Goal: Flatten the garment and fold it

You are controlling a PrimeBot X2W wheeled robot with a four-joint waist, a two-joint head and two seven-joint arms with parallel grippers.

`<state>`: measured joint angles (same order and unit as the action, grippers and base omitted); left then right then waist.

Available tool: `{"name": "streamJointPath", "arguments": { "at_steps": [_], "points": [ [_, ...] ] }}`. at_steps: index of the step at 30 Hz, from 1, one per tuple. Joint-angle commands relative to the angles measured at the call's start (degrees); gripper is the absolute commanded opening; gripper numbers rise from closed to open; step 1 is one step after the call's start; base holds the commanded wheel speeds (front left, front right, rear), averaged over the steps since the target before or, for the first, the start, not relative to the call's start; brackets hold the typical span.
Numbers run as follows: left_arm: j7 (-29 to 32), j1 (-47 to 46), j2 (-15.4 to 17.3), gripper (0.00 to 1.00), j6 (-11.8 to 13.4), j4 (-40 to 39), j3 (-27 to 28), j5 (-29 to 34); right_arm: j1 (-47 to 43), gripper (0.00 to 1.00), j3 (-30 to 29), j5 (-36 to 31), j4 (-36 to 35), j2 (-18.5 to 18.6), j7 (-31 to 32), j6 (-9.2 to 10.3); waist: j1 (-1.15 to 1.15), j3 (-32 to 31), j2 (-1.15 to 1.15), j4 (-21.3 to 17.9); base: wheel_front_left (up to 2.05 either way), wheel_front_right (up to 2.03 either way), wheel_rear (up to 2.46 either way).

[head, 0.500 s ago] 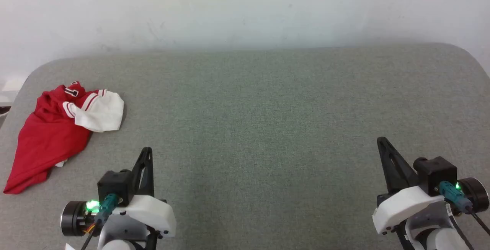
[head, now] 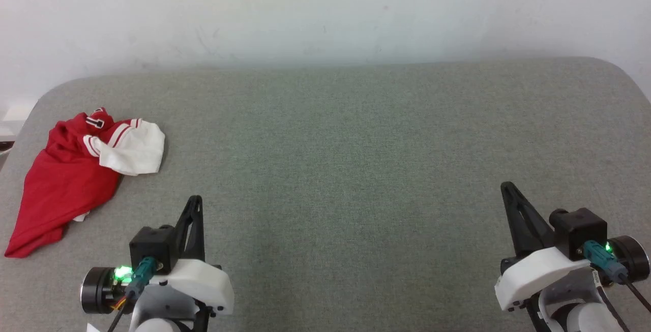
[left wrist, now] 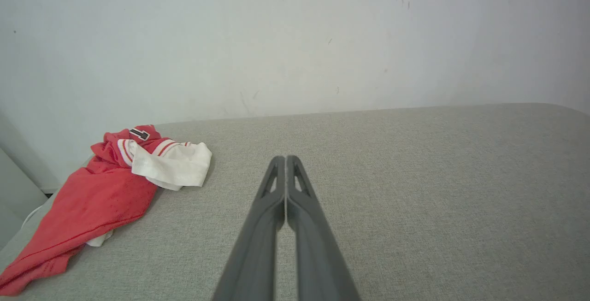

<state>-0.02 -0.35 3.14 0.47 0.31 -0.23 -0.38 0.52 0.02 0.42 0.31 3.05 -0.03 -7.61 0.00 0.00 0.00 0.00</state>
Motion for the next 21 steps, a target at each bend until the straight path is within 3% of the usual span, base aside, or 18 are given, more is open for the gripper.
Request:
{"name": "streamJointPath", "arguments": {
  "at_steps": [1,15,16,18,19,20,21],
  "points": [
    [0.02,0.35,-0.26,0.0,-0.47,-0.31,0.23,0.38,-0.52,0.0,-0.02,-0.42,-0.31,-0.17,0.03,0.12,0.0,0.0,0.0,0.0,0.0,0.0,0.0],
    [0.02,0.35,-0.26,0.0,-0.47,-0.31,0.23,0.38,-0.52,0.0,-0.02,-0.42,-0.31,-0.17,0.03,0.12,0.0,0.0,0.0,0.0,0.0,0.0,0.0],
    [-0.01,0.0,0.0,1.0,0.0,0.01,-0.01,0.0,0.0,1.0,0.0,0.01,0.01,0.0,-0.01,0.0,0.0,0.0,0.0,0.0,0.0,0.0,0.0],
    [-0.03,0.0,0.03,1.0,0.03,0.08,-0.08,-0.02,0.0,1.0,-0.01,0.05,0.12,0.03,-0.03,0.0,0.0,0.0,0.0,0.0,0.0,0.0,0.0],
    [-0.03,0.0,0.03,0.0,0.03,0.08,-0.08,-0.02,0.0,0.0,-0.01,0.05,0.13,0.03,-0.02,0.0,0.0,0.0,0.0,0.0,0.0,0.0,0.0],
    [-0.03,0.0,0.03,1.0,0.03,0.08,-0.08,-0.03,0.0,1.0,-0.01,0.05,0.14,0.03,-0.03,0.0,0.0,0.01,0.0,0.0,0.0,0.0,0.0],
    [-0.15,0.0,0.03,1.0,0.08,0.16,-0.14,-0.09,-0.02,1.0,-0.05,0.19,0.2,0.03,-0.15,0.0,0.0,0.01,0.0,0.0,0.0,0.0,0.0]
  ]
}}
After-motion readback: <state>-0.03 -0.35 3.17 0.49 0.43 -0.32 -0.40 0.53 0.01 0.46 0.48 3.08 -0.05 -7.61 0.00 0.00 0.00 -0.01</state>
